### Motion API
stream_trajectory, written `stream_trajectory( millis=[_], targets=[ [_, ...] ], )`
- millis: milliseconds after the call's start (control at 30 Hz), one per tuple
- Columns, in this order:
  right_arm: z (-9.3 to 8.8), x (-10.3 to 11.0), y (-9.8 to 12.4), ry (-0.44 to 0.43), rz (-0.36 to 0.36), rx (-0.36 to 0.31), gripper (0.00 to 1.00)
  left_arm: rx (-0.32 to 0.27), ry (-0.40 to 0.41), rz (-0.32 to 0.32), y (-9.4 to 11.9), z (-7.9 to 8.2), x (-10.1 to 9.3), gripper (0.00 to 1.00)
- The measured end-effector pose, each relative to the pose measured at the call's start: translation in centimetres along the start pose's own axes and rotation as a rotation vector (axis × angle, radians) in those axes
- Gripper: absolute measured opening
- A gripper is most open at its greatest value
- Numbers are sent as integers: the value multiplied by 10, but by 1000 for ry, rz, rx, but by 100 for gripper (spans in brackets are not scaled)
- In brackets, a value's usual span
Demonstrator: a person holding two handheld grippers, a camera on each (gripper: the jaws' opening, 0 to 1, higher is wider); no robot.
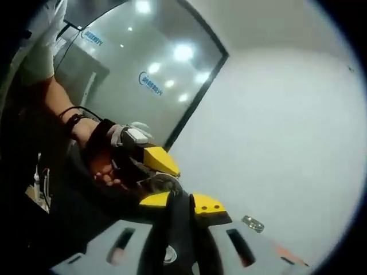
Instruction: Assemble the cup parts correctly, then place the assembled cup into the box.
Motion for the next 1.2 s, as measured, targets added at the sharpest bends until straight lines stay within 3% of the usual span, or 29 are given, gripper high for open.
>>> stream_trajectory(
  millis=[133,400,1200],
  targets=[
    [-2,9,-5,18,1,5,7,-13,19,-4,-2,3,0,21],
    [-1,-1,-10,22,-51,-7,6,-19,37,-9,-8,3,-2,21],
    [0,-8,-12,39,-91,-4,1,-37,77,-32,-13,1,-7,22]
  ],
)
Point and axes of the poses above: the point that each gripper's makers call its tool centre point, and the gripper's own axes: y roughly backward along the fingers, x roughly to its left, z roughly out of its top, the point moved 2 cm from there along y, roughly backward along the fingers, and after that the axes turned 6 degrees about z, right-handed, at the moved point
